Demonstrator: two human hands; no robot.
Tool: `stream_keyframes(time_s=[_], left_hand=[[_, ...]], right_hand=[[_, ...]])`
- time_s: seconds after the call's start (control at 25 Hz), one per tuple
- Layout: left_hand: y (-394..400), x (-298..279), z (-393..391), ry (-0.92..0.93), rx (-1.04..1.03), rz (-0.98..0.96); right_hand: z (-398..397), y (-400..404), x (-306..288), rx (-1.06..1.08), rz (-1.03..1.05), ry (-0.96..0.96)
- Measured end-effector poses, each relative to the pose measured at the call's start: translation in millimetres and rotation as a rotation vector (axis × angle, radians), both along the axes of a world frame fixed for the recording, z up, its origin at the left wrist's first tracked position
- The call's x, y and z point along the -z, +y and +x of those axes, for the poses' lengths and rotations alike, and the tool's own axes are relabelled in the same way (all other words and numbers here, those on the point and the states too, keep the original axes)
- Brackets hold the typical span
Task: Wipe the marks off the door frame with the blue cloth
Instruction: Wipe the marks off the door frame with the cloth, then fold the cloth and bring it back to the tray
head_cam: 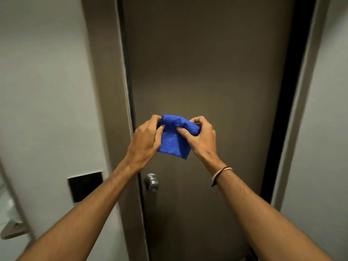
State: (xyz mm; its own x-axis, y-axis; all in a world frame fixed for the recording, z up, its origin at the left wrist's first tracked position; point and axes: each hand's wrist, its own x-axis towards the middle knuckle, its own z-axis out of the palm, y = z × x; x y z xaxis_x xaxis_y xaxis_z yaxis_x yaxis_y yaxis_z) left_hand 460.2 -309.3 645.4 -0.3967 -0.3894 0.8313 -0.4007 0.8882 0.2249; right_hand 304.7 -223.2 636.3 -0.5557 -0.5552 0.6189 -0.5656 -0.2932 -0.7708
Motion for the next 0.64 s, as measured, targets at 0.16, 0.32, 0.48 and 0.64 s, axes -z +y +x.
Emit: stream_keyframes(time_s=[0.16,0.32,0.48,0.64], left_hand=[[59,25,-128,-0.034,0.194,0.113],[135,68,-259,-0.083,0.377,0.235],[228,129,-385,-0.173,0.574,0.404],[307,202,-475,-0.249,0.664,0.591]], right_hand=[[-108,89,22,0.141,0.019,-0.066],[-220,192,58,0.3,0.078,-0.178],[-321,306,116,0.533,0.159,-0.317],[-386,391,193,0.729,0.221,-0.439]])
